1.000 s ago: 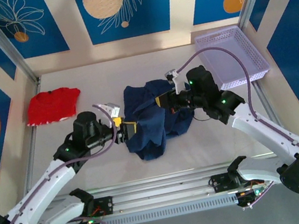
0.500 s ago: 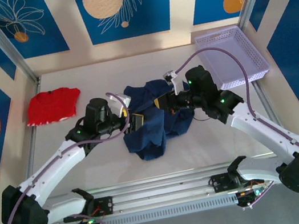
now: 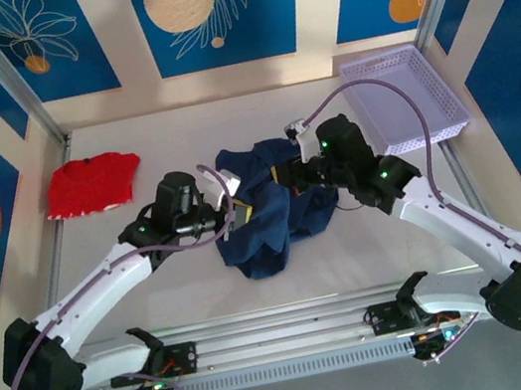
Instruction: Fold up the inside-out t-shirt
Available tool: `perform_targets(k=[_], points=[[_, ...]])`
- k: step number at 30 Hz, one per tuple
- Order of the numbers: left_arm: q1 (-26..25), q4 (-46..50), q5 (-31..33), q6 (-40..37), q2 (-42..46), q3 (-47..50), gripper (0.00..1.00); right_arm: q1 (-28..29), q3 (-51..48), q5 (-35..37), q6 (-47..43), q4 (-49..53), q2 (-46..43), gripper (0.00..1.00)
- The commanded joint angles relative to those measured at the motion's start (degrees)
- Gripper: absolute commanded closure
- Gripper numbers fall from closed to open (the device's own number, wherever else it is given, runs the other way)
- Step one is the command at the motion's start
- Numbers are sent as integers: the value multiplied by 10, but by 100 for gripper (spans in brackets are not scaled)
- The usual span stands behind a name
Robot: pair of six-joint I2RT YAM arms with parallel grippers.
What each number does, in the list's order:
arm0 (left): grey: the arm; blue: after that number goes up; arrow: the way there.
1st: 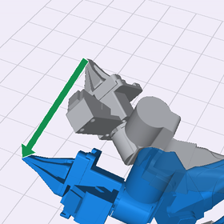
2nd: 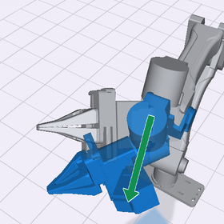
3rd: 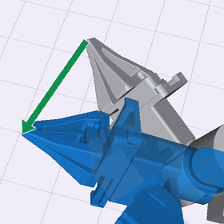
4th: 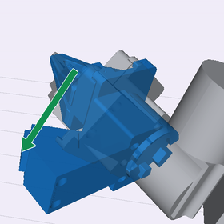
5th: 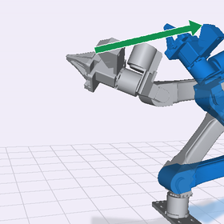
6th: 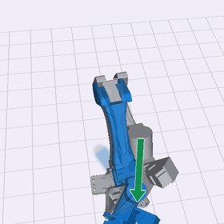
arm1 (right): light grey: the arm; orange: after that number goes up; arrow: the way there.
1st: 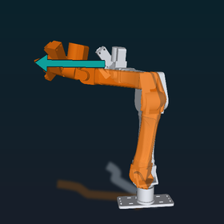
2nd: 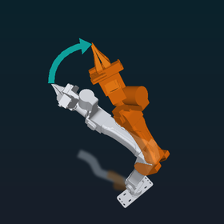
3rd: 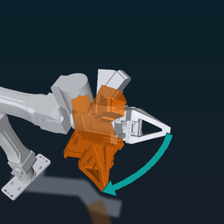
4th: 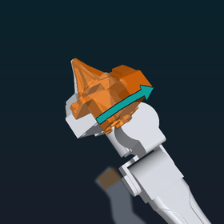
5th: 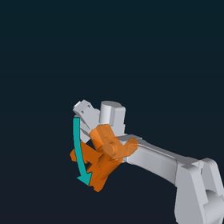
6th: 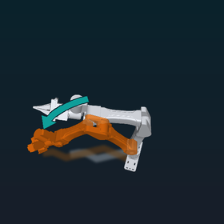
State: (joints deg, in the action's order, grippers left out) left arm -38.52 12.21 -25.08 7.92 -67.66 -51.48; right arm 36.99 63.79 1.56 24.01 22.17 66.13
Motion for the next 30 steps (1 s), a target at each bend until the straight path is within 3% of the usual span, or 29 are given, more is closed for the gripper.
perform_targets(k=[1, 10, 17, 24, 30], points=[[-26, 42, -9, -11, 20, -13, 100, 24, 20, 93, -1, 4, 7, 100], [-64, 66, 40, -24, 66, 1, 100, 45, 27, 180, 12, 26, 23, 100], [-64, 10, 11, -13, 90, 29, 86, 45, 10, 112, 4, -16, 3, 100], [-63, 26, 62, -23, 53, 7, 83, 45, 5, 85, 7, -26, 1, 100], [-63, 22, 129, -17, 31, -4, 57, 46, 5, 71, 6, -30, 1, 100]])
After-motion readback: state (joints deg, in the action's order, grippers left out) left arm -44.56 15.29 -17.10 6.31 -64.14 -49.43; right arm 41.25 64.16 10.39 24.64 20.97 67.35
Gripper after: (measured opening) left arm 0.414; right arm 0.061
